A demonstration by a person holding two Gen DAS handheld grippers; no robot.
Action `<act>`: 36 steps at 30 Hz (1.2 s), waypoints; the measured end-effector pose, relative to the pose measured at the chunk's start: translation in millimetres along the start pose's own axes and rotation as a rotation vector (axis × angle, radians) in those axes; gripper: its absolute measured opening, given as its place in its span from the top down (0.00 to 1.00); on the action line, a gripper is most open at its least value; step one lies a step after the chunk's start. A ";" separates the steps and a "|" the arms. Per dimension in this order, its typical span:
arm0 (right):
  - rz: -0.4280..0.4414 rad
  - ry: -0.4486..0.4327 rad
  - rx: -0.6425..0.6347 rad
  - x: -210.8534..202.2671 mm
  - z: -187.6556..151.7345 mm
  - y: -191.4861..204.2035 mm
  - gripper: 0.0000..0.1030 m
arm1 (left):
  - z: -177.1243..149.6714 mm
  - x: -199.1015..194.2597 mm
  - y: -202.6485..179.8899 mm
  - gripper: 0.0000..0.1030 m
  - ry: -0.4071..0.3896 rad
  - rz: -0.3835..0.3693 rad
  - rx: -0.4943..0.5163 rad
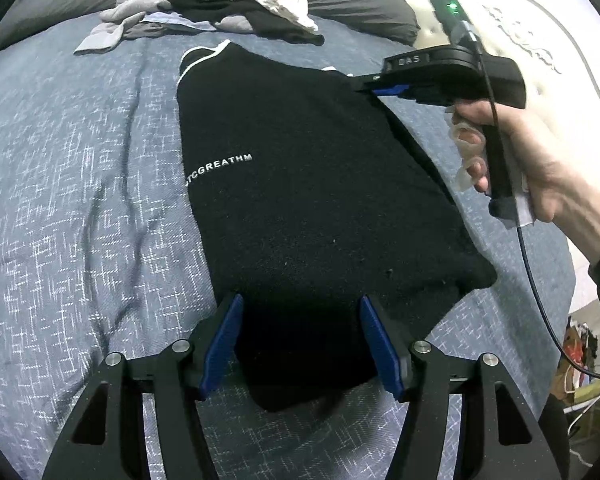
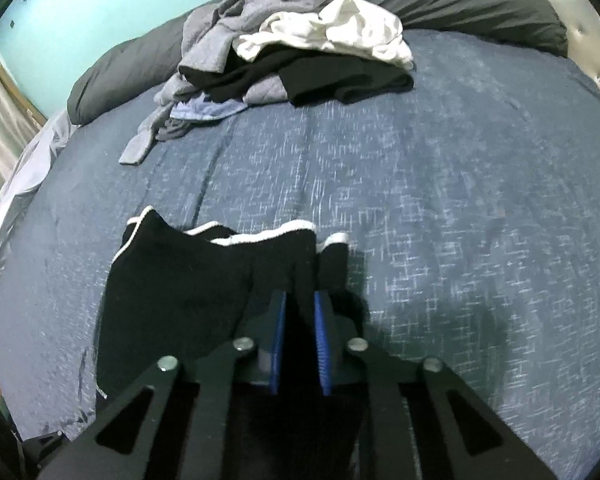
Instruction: Fold clothes
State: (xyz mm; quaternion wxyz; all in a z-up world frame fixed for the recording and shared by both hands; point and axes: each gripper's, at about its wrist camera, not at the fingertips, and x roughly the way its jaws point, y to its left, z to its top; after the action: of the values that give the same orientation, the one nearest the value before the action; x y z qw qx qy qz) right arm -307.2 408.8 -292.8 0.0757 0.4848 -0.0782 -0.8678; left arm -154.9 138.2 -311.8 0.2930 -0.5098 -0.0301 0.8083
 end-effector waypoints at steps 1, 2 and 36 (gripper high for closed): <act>-0.015 -0.013 0.012 -4.4 0.5 -3.3 0.98 | -1.0 -0.4 -0.6 0.37 -0.002 0.003 -0.003; -0.031 -0.027 0.024 -8.7 1.1 -6.5 0.98 | -1.6 -0.7 -1.5 0.37 -0.002 0.007 -0.003; 0.203 0.121 0.164 -69.7 -102.9 -29.9 0.40 | -29.5 -33.7 17.8 0.34 0.008 -0.016 -0.144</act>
State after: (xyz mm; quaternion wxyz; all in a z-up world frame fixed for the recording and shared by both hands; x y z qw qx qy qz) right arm -184.9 446.1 -294.5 0.1277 0.5306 -0.1928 -0.8155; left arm -127.5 99.1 -304.9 0.2620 -0.5326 -0.0910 0.7996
